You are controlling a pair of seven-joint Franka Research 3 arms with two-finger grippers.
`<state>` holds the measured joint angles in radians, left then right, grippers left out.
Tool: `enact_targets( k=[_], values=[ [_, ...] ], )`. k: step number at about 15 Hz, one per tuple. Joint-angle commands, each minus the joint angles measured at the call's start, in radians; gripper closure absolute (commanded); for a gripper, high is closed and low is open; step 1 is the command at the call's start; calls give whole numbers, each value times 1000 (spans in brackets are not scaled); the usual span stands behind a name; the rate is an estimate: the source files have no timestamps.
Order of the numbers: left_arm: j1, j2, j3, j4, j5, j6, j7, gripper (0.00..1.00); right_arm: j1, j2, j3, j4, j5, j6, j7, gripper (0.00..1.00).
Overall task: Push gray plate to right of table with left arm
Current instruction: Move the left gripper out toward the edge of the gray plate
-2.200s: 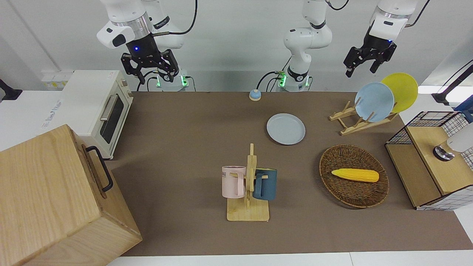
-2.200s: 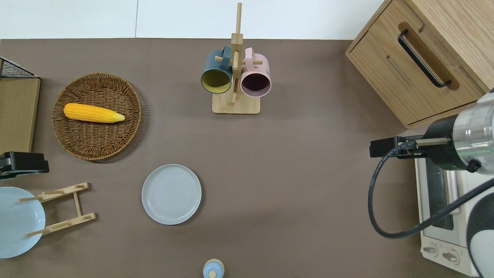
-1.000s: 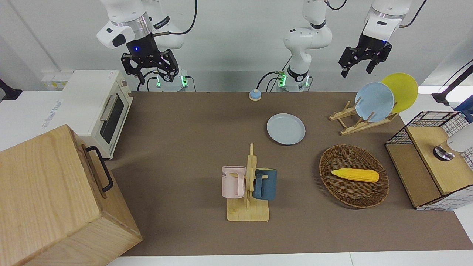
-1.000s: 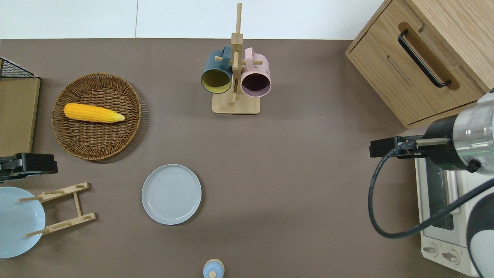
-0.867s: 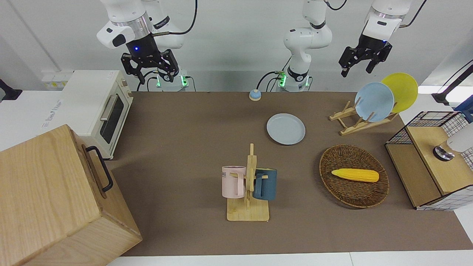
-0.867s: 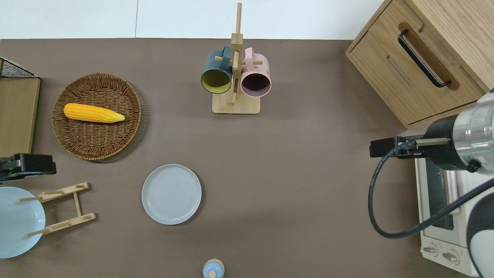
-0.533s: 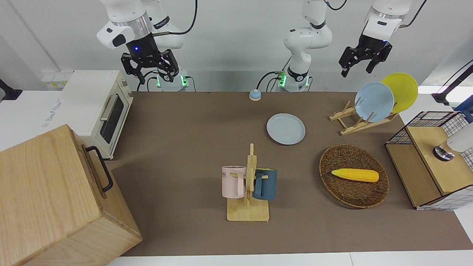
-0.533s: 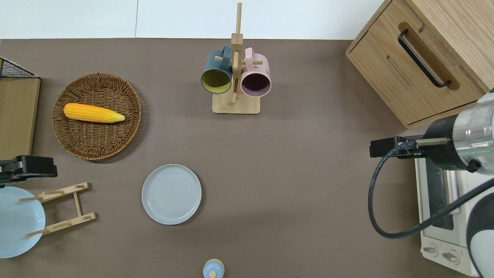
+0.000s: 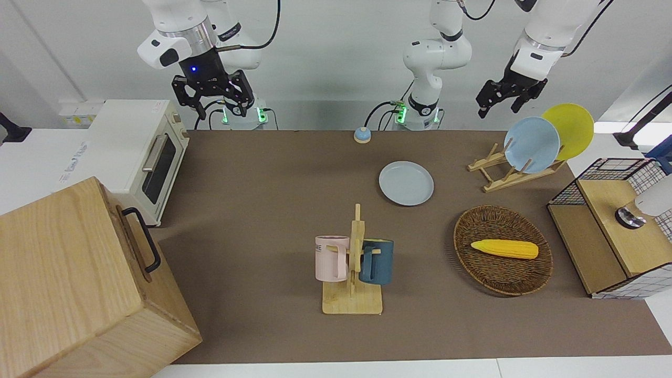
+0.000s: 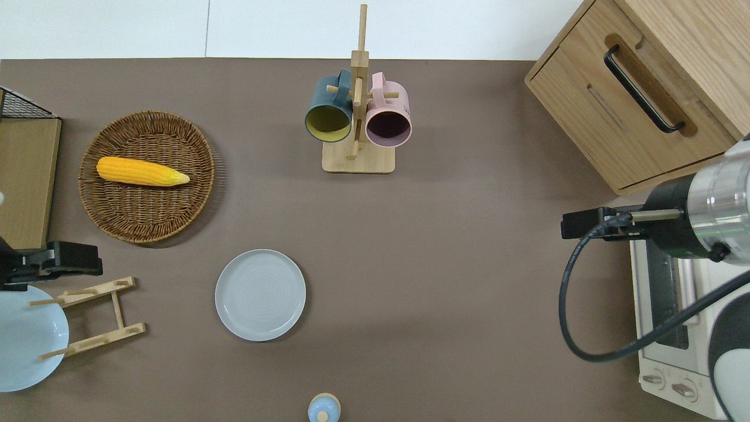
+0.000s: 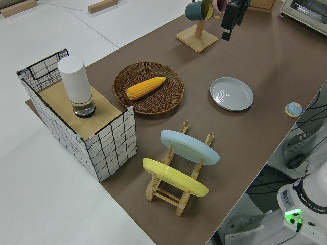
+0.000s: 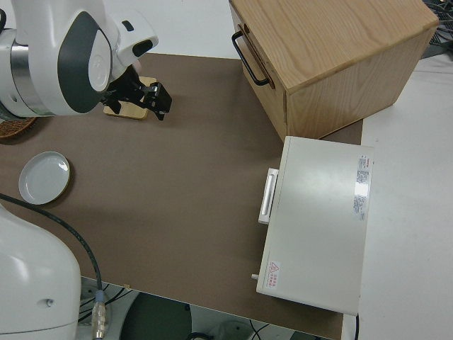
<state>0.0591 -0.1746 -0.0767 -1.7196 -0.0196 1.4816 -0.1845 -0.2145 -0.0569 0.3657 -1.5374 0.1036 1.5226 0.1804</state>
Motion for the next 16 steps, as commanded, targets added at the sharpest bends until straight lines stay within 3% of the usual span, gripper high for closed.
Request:
enact_targets(
  k=[1, 5, 16],
  values=[
    [11, -36, 0, -55, -17, 28, 11, 5, -6, 6, 4, 14, 14, -5, 2, 5],
    [8, -68, -1, -109, -17, 48, 13, 5, -6, 6, 4, 14, 16, -5, 2, 5],
    [10, -68, 0, -127, -26, 74, 34, 5, -6, 6, 4, 14, 16, -5, 2, 5]
  ],
)
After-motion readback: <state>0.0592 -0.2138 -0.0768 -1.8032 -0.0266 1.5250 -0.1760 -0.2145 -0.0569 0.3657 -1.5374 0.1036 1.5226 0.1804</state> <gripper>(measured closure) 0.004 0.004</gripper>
